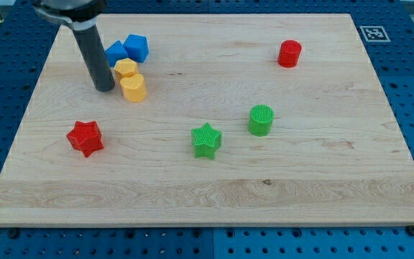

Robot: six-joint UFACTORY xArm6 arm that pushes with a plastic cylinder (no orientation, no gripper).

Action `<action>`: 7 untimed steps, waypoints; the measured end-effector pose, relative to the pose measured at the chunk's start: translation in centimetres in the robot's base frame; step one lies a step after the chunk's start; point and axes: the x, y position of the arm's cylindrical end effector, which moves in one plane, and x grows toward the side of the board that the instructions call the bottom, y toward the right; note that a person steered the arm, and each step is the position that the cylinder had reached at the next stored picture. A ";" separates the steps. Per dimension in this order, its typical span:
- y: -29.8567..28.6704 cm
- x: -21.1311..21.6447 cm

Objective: Slightly push the yellow blocks and blue blocks to the right side of the board

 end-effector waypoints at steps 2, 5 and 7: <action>-2.5 -5.6; -4.0 -4.7; -2.4 -8.2</action>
